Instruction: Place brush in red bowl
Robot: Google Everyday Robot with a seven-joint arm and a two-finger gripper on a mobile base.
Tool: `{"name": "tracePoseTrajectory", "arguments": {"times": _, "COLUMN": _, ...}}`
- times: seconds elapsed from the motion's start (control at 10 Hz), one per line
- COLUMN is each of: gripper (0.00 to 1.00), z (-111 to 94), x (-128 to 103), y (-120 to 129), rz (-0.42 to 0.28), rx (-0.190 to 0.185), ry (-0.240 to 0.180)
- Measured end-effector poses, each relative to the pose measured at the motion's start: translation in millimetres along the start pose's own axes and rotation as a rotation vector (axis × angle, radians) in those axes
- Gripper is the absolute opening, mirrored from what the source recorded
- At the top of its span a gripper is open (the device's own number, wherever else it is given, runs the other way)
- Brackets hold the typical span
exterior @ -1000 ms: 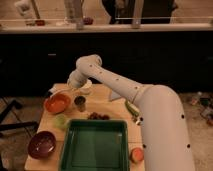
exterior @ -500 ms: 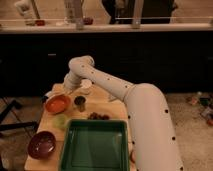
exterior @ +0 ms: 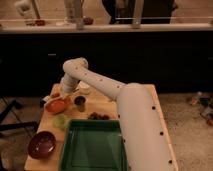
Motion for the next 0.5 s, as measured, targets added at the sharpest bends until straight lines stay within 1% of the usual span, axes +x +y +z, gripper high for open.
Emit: {"name": "tracePoseTrajectory", "arguments": {"times": 0.5, "gripper": 0.00, "z": -0.3, "x": 1.2, "y": 0.5, "rz": 0.004, "rx": 0.000, "ry": 0.001}}
